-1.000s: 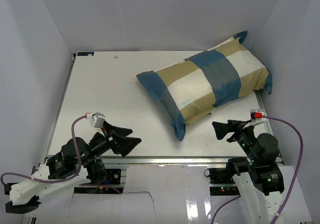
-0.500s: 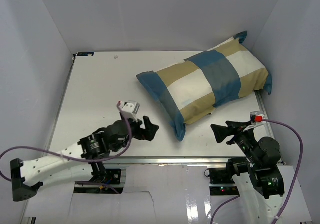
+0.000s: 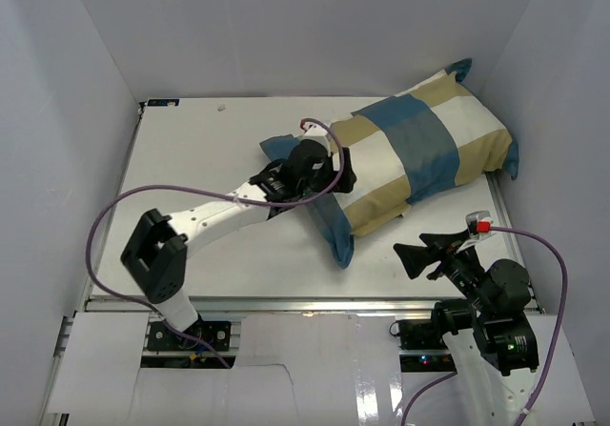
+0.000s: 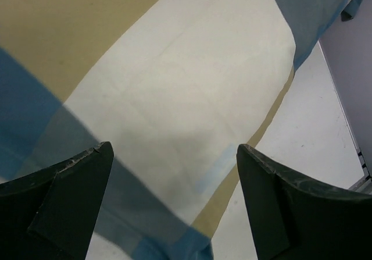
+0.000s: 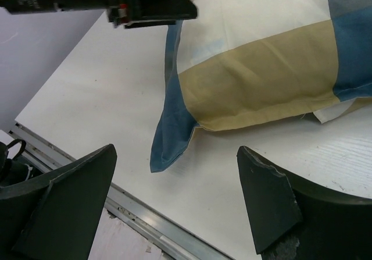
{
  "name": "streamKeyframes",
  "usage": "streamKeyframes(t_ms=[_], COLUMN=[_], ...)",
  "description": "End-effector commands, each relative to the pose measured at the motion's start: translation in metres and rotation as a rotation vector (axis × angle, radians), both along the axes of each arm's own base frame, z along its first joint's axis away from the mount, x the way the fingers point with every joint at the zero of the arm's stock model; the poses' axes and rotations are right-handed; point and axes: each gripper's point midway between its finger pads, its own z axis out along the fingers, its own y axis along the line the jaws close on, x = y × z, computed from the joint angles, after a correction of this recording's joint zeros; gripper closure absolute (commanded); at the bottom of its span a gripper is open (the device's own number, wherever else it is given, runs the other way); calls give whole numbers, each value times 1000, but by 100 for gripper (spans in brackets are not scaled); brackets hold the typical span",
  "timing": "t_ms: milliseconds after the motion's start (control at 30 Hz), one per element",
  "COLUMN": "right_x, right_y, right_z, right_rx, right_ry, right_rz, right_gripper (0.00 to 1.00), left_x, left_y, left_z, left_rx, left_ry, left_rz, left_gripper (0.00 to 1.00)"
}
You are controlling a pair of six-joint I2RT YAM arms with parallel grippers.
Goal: Remove the pillowcase from the pillow
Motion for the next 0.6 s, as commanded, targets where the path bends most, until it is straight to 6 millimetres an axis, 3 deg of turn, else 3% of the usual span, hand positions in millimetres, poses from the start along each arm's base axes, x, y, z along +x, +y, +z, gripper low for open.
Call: streamKeyframes(t_ms=[0,33,100,200,233,267,300,333,367,467,500,533,567], right_x=[-20,-21,-24,-27,-28,-28,-28,-27,-25,-22,-20,-15,-11], right_y=[1,1,3,4,5,4,4,4,5,13,15,18,19], right_z=[21,21,21,21,21,22,23,21,21,16,14,11,9], right_rx=[-2,-2,7,15,16,16,18,23,33,83,97,126,140], right_ry=[-132,-135,-133,-134,-138,-141,-152,-153,-153,-139,-136,-126,-119], right_rz=[35,38,52,62,64,61,61,59,56,95,107,113,111], right_gripper=[10,10,10,10,10,10,10,10,10,10,10,10,10], left_x=[9,14,19,21,21,21,19,13,7,-15,-28,-40,-48], left_y=[-29,-33,-36,-9,2,14,25,42,56,85,97,107,115], left_z=[-19,-45,-60,-83,-81,-55,-46,-51,-16,2,33,25,30], left_rx=[25,61,81,137,132,90,73,71,10,-36,-110,-107,-132], left_ry=[50,87,101,125,124,77,62,67,11,-12,-61,-55,-65], left_rz=[-63,-60,-55,46,82,123,147,176,202,233,229,224,227], left_gripper=[2,5,27,91,100,100,100,100,100,100,100,100,100])
